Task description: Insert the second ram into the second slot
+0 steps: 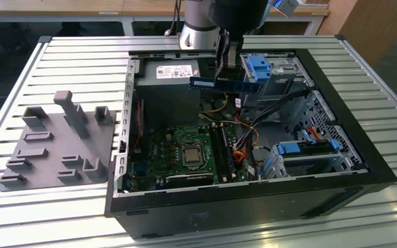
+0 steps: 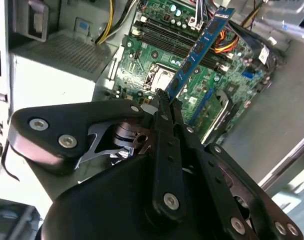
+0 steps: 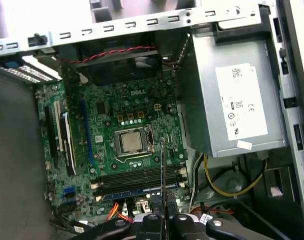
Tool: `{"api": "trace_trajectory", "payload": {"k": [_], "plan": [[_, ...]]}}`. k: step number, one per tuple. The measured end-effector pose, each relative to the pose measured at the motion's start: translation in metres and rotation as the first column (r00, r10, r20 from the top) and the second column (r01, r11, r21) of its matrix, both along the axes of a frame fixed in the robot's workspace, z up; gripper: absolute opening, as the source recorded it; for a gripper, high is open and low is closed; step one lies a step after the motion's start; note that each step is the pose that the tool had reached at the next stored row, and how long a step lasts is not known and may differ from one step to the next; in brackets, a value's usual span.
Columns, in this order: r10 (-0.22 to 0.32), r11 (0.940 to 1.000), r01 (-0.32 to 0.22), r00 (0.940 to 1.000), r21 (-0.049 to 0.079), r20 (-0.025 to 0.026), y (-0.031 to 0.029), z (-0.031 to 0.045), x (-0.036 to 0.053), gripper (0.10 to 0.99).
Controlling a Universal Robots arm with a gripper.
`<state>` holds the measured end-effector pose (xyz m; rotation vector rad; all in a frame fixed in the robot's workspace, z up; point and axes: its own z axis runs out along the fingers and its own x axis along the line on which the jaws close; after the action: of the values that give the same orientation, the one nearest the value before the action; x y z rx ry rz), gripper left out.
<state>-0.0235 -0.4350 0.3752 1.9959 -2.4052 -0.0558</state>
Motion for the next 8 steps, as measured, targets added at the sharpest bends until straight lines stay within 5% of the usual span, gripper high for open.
{"api": "trace_trajectory", "payload": {"k": [8], "plan": [[-0.146, 0.9893, 0.146, 0.9893, -0.003, 0.0002, 0.0, -0.0027, 0.0, 0.137]]}}
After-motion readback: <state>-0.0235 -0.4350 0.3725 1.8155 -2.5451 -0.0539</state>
